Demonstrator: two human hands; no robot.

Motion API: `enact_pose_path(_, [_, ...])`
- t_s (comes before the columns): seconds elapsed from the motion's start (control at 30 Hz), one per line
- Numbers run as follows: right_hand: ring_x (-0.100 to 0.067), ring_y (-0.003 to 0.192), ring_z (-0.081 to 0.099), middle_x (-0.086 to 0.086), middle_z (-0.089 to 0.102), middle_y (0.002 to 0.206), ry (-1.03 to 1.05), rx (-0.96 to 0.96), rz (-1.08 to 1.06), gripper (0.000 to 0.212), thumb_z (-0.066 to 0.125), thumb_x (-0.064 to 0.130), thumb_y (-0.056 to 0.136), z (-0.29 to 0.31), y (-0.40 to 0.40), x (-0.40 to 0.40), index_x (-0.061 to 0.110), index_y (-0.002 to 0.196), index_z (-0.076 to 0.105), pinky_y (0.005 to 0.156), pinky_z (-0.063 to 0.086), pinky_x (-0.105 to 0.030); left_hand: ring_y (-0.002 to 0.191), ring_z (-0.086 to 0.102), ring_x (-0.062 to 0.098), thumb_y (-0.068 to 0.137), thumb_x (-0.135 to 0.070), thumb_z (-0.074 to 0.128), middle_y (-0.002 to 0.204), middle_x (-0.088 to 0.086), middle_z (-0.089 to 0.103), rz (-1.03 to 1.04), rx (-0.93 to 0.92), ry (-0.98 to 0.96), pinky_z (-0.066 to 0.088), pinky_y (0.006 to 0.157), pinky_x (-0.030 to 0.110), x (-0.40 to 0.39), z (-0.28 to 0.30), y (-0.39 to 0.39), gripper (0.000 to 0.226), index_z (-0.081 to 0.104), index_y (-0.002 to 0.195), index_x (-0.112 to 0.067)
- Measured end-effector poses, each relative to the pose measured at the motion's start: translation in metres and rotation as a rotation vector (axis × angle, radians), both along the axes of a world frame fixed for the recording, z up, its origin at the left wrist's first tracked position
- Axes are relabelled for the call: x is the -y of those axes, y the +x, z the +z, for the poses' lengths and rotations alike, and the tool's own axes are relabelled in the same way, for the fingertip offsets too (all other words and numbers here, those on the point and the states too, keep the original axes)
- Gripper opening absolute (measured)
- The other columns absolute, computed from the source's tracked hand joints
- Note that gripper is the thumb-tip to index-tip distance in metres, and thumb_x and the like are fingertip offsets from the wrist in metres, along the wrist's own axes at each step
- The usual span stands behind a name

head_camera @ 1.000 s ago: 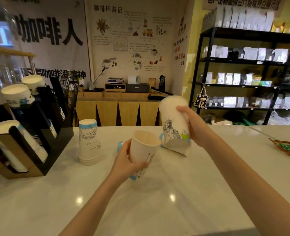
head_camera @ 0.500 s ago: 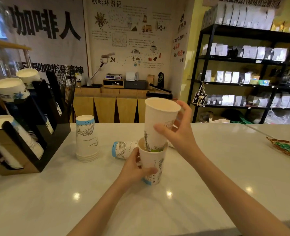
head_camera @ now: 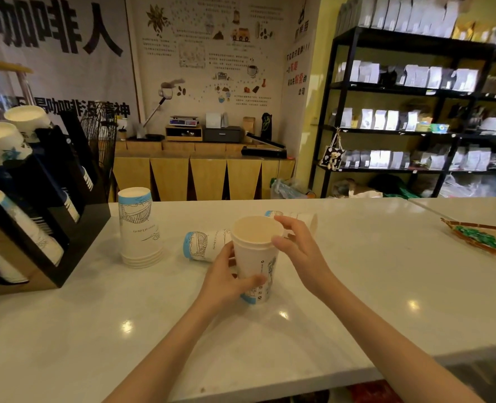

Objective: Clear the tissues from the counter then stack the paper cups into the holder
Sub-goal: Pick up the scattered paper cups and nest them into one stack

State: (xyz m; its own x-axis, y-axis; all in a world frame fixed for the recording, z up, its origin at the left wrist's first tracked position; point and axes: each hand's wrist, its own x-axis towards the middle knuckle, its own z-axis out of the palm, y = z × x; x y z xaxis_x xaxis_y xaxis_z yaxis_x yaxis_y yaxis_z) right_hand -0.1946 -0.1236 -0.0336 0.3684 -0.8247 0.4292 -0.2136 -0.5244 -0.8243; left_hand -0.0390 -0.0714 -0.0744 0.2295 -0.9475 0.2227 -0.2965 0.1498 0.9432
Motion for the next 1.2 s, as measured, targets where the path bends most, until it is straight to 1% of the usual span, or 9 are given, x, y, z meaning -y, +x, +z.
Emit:
enact_pose_path(0.2, [0.001,0.113,0.045,0.011,0.048,0.129,0.070,0.088,-0.050,0.056,0.040,0.055,0.079,0.001,-0.007,0.009,0.028,0.127,0.046,0.085,0.032,-0.011,0.102,0.050,0.008,0.057,-0.029,0.079,0.117,-0.008,0.050,-0.042,0.183,0.023,0.043,0.075,0.024,-0.005,0.005,0.013,0.083,0.035,0.127,-0.028])
enact_pose_path(0.3, [-0.011,0.120,0.044,0.004,0.047,0.132,0.104,0.148,-0.107,0.048,0.041,0.051,0.082,0.003,-0.023,0.017,0.031,0.126,0.045,0.095,0.037,-0.026,0.103,0.051,0.008,0.062,-0.017,0.072,0.126,-0.002,0.048,-0.073,0.284,0.000,0.042,0.073,0.019,-0.009,0.009,0.032,0.076,0.036,0.129,-0.025])
enact_pose_path(0.4, [-0.019,0.117,0.047,0.000,0.049,0.126,0.165,0.256,-0.191,0.035,0.048,0.039,0.088,0.002,-0.042,0.028,0.029,0.121,0.047,0.085,0.041,-0.027,0.104,0.051,0.011,0.065,-0.006,0.066,0.128,0.002,0.049,0.009,0.352,-0.059,0.042,0.077,0.021,-0.004,0.018,0.049,0.067,0.043,0.125,-0.022])
enact_pose_path(0.57, [-0.018,0.110,0.048,-0.002,0.049,0.126,0.275,0.311,-0.264,0.049,0.059,0.033,0.082,-0.009,-0.059,0.054,0.022,0.127,0.044,0.086,0.039,-0.030,0.106,0.047,0.010,0.064,-0.009,0.071,0.129,-0.001,0.050,0.065,0.503,-0.139,0.040,0.085,0.026,0.017,0.031,0.065,0.071,0.043,0.126,-0.026])
enact_pose_path(0.67, [-0.017,0.108,0.047,-0.003,0.047,0.126,0.290,0.260,-0.250,0.062,0.067,0.030,0.076,-0.012,-0.059,0.077,0.022,0.131,0.040,0.083,0.037,-0.028,0.117,0.042,0.012,0.062,-0.015,0.075,0.135,-0.003,0.046,0.050,0.592,-0.131,0.035,0.095,0.029,0.033,0.032,0.073,0.077,0.039,0.129,-0.030])
enact_pose_path(0.77, [-0.019,0.113,0.041,-0.007,0.040,0.137,0.317,0.163,-0.238,0.079,0.073,0.032,0.070,-0.015,-0.059,0.102,0.024,0.136,0.031,0.088,0.035,-0.032,0.128,0.035,0.015,0.061,-0.026,0.079,0.141,-0.004,0.040,0.060,0.702,-0.067,0.029,0.104,0.033,0.046,0.027,0.081,0.083,0.035,0.132,-0.031])
enact_pose_path(0.93, [-0.029,0.133,0.028,-0.009,0.023,0.150,0.351,0.025,-0.220,0.105,0.082,0.036,0.057,-0.028,-0.056,0.145,0.028,0.141,0.019,0.099,0.033,-0.041,0.132,0.030,0.015,0.058,-0.045,0.078,0.145,-0.005,0.035,0.053,0.870,0.030,0.027,0.108,0.038,0.067,0.013,0.088,0.092,0.029,0.134,-0.031])
enact_pose_path(1.07, [-0.029,0.134,0.028,-0.008,0.021,0.151,0.358,-0.059,-0.197,0.116,0.086,0.034,0.051,-0.043,-0.050,0.169,0.029,0.142,0.013,0.102,0.034,-0.044,0.133,0.028,0.017,0.059,-0.055,0.071,0.146,-0.003,0.034,0.070,1.017,0.021,0.025,0.111,0.038,0.086,0.001,0.088,0.093,0.025,0.136,-0.032])
enact_pose_path(1.2, [-0.030,0.133,0.030,-0.009,0.024,0.149,0.338,-0.114,-0.217,0.120,0.087,0.035,0.046,-0.053,-0.047,0.185,0.030,0.140,0.013,0.105,0.034,-0.048,0.127,0.037,0.013,0.057,-0.061,0.066,0.138,-0.009,0.044,0.110,1.054,-0.018,0.032,0.107,0.040,0.098,-0.006,0.088,0.087,0.031,0.132,-0.034])
